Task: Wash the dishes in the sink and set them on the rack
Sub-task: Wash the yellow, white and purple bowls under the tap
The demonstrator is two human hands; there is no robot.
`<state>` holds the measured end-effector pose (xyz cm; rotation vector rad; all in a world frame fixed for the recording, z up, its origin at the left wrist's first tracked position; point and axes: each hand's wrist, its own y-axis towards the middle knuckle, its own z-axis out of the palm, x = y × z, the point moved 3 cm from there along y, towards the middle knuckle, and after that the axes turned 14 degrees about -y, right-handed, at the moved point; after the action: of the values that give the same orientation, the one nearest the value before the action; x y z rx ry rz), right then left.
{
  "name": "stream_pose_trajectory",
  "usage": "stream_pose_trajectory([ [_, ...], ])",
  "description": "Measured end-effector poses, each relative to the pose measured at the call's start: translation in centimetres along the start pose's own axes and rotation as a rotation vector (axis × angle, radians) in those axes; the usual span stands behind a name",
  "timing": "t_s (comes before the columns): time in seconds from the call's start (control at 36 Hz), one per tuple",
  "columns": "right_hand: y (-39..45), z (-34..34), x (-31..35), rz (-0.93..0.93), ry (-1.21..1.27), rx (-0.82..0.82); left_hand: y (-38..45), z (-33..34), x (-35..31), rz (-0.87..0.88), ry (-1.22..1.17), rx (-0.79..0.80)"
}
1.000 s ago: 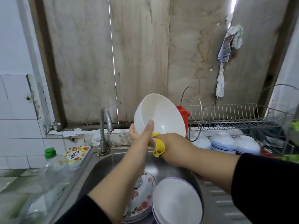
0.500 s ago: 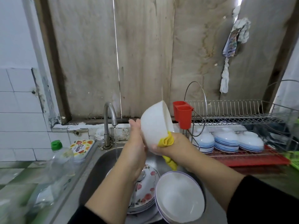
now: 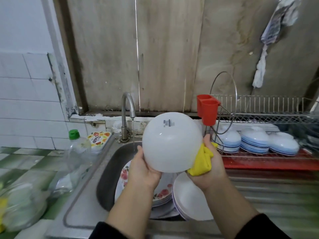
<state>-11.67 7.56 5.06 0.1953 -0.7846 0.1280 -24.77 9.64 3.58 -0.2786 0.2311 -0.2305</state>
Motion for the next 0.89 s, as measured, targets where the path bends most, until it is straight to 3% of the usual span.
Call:
stream_pose_trajectory([
  [0.08, -0.1, -1.4, -0.9, 0.01, -0.021, -0.052, -0.8, 0.7, -1.0, 0.064, 0.048, -0.013],
  [0.19, -0.3, -2.8, 0.0, -0.027, -0.083, -0.274, -1.3, 1.0, -2.9, 0.192, 0.044, 0.013],
  [0.31, 0.2, -2.0, 2.3, -0.151, -0.356, -0.369, -1.5, 0.5, -4.1, 0.397, 0.174, -0.099],
  [0.39, 1.3, 0.5, 2.5, -0.123, -0.729, -0.327, -1.6, 0.4, -3.3, 0.423, 0.289, -0.126],
  [0.47, 1.5, 2.9, 1.6, -0.107, -0.997, -0.16, -1.6, 1.0, -2.5, 0.41, 0.382, -0.12],
  [0.64, -1.3, 1.4, 0.3, -0.224, -1.02, -0.014, -1.9, 1.4, -4.0, 0.527, 0.447, -0.175],
  [0.78, 1.5, 0.2, 1.4, -0.161, -1.184, -0.205, -2.0, 1.5, -2.9, 0.456, 0.46, -0.132],
  [0.89, 2.1, 3.2, 1.5, -0.23, -1.131, -0.044, -2.4, 1.5, -2.2, 0.451, 0.451, -0.15],
])
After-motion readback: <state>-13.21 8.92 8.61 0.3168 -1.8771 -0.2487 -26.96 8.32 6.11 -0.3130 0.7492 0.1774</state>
